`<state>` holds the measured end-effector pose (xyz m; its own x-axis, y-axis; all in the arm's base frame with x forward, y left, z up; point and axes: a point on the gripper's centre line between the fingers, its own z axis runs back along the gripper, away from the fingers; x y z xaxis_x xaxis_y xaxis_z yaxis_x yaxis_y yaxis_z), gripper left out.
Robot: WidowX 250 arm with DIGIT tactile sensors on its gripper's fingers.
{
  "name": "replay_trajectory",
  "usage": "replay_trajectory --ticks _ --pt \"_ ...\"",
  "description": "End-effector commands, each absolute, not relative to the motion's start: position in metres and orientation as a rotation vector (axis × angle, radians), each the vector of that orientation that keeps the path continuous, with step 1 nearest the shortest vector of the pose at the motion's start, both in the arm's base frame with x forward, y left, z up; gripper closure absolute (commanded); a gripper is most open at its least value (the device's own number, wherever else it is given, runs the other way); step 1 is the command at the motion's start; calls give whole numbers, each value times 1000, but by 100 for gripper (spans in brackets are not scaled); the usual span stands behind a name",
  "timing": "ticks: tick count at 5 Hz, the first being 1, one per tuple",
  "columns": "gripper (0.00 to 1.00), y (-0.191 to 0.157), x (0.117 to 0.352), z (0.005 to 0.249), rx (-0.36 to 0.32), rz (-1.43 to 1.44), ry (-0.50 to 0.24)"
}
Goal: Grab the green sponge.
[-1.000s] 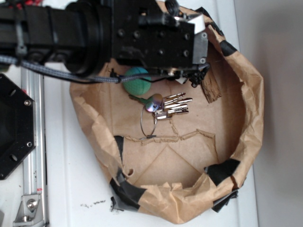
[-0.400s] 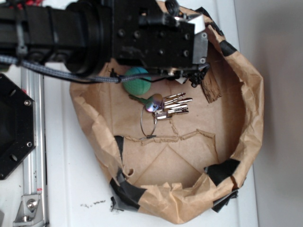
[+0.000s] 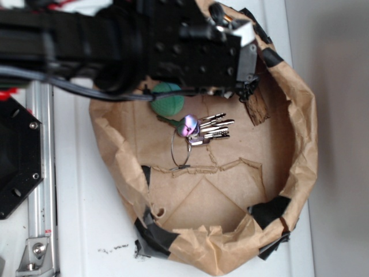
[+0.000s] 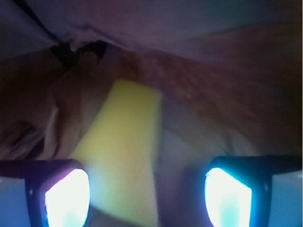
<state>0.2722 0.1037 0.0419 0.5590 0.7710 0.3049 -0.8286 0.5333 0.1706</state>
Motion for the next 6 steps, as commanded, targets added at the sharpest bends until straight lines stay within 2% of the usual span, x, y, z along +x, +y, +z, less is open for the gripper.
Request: replay_trajectory --ticks 1,2,5,6 --pt "100 106 284 36 303 964 -190" --pt "100 103 281 35 312 952 -183" --pt "100 94 274 57 310 901 -205" --pt "100 72 263 107 227 664 -268"
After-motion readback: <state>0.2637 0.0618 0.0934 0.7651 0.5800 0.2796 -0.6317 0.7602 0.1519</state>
